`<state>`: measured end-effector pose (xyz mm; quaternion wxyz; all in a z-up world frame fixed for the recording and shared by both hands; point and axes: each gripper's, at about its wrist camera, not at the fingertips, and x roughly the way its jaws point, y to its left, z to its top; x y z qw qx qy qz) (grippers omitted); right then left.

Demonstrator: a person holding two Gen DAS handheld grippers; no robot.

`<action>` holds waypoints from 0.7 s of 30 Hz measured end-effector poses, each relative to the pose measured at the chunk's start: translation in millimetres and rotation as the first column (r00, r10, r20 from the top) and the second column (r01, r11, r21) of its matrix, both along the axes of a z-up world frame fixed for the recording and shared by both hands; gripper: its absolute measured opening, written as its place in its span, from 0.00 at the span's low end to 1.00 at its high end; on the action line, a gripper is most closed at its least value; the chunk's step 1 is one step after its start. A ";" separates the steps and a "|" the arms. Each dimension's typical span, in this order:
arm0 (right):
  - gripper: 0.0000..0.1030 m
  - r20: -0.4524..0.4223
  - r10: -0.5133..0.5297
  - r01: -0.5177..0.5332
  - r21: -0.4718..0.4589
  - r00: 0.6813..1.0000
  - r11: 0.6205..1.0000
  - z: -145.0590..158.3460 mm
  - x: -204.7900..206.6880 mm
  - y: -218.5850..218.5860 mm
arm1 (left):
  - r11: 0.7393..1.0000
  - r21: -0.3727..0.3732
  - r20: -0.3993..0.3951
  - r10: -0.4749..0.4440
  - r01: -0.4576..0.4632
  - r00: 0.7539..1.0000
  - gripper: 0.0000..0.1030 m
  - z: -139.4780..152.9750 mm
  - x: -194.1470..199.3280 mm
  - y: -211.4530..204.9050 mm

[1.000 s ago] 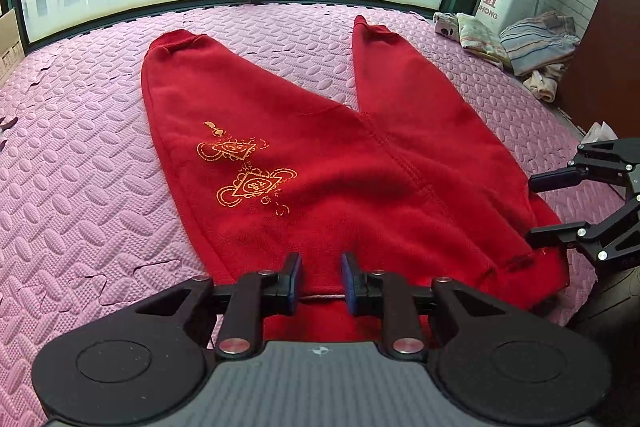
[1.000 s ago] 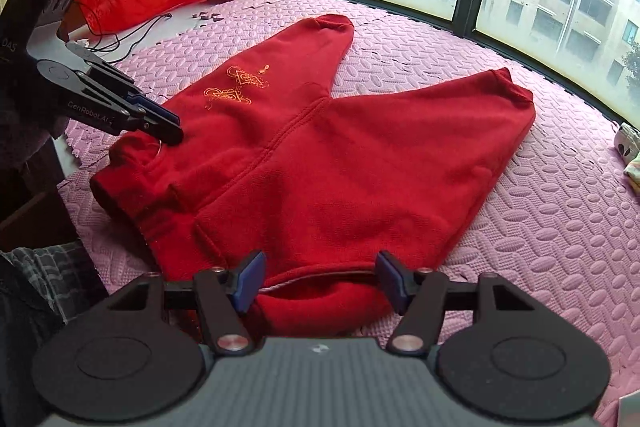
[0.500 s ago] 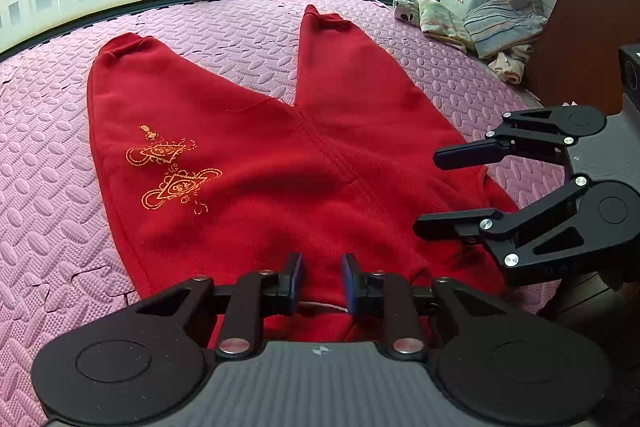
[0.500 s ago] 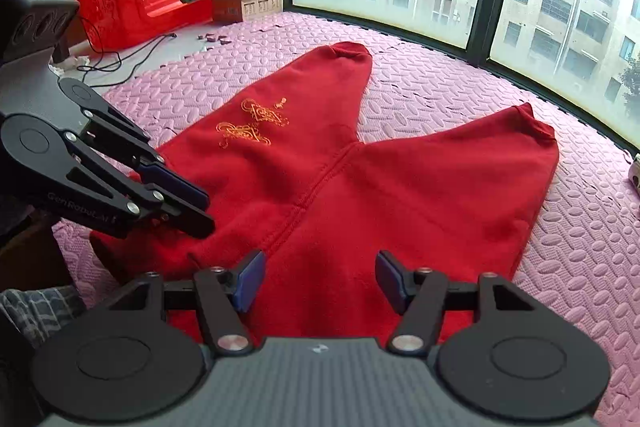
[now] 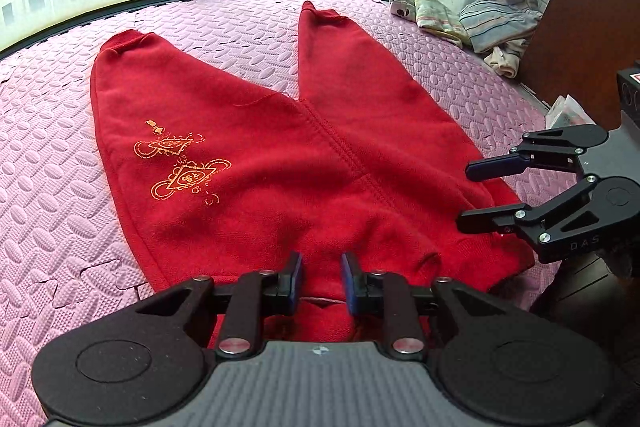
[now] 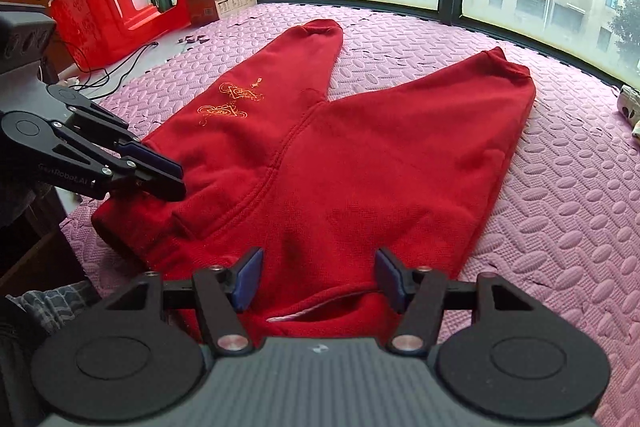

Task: Fold clothes
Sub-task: 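Grasp the waistband with the left gripper while the right gripper grasps a leg cuff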

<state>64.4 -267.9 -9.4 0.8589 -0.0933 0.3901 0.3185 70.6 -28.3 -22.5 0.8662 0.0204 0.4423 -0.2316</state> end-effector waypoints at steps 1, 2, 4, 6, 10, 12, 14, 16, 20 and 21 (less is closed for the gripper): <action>0.59 -0.003 0.000 0.000 0.002 1.000 1.000 0.3 -0.3 -1.5 | 1.000 -0.001 -0.001 -0.001 0.001 1.000 0.23 -0.2 -0.4 1.0; 0.59 -0.006 0.000 0.000 0.003 1.000 1.000 0.7 -0.6 -3.0 | 1.000 -0.002 -0.002 -0.001 0.001 1.000 0.23 -0.4 -0.6 1.8; 0.59 -0.016 -0.003 0.003 0.027 1.000 1.000 1.0 0.1 -5.9 | 1.000 -0.004 -0.005 0.000 0.000 1.000 0.23 -0.1 -0.4 2.6; 0.59 -0.036 -0.011 0.012 0.018 0.999 1.000 -5.0 1.5 -7.4 | 1.000 -0.001 -0.008 0.000 0.000 1.000 0.23 1.2 -0.1 2.1; 0.59 -0.036 0.009 -0.008 0.036 0.999 0.999 1.7 1.4 -13.0 | 1.000 0.017 0.006 -0.015 0.015 1.000 0.23 11.8 -2.2 -5.5; 0.60 -0.034 -0.001 0.003 0.063 0.999 0.998 11.8 5.3 -20.1 | 0.998 0.000 0.028 -0.061 0.061 0.998 0.23 21.4 -6.7 -15.8; 0.60 -0.012 -0.038 0.039 0.073 0.999 0.997 24.5 14.3 -30.5 | 0.993 -0.015 0.049 -0.117 0.117 0.992 0.26 29.5 -11.4 -31.2; 0.60 0.017 -0.090 0.089 0.056 0.996 0.994 31.1 24.7 -39.0 | 0.984 -0.035 0.060 -0.175 0.177 0.983 0.31 34.5 -14.5 -51.1; 0.60 0.022 -0.184 0.182 0.050 0.983 0.982 31.6 51.8 -55.0 | 0.955 -0.029 0.080 -0.291 0.294 0.953 0.45 36.7 -20.8 -99.5; 0.60 0.016 -0.203 0.202 0.054 0.979 0.978 30.2 58.7 -58.5 | 0.947 -0.015 0.085 -0.319 0.322 0.944 0.47 35.7 -22.8 -110.9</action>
